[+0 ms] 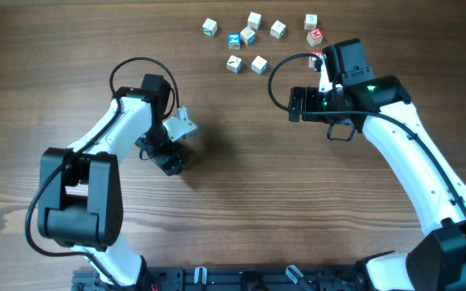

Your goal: Form a tower

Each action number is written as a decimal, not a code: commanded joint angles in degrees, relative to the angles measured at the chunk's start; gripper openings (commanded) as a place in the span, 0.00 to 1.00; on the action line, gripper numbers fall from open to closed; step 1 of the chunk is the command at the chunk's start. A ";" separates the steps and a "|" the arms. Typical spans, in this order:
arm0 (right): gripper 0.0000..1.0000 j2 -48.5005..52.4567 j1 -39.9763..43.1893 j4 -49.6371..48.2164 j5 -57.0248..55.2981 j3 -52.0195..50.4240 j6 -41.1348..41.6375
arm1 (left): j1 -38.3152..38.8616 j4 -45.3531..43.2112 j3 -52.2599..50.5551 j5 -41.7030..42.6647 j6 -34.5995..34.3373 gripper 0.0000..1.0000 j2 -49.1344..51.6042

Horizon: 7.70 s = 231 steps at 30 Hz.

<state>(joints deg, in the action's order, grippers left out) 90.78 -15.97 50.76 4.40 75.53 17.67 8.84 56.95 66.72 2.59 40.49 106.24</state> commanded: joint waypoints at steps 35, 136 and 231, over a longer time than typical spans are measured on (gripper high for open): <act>1.00 -0.24 -0.17 -0.11 -1.07 -0.28 -1.16 | 0.07 0.70 1.49 -0.76 -0.44 0.89 -0.24; 1.00 -0.24 -0.17 -0.13 -1.49 -0.28 -1.16 | 0.07 -3.65 -2.05 0.98 -0.39 0.85 -1.11; 1.00 -0.24 -0.17 -0.11 -1.88 -0.28 -1.16 | 0.04 -2.05 1.97 5.22 -9.51 1.00 -8.87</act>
<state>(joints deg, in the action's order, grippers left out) 90.78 -15.97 50.76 3.75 75.53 17.65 8.84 54.85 67.16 3.79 29.78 100.97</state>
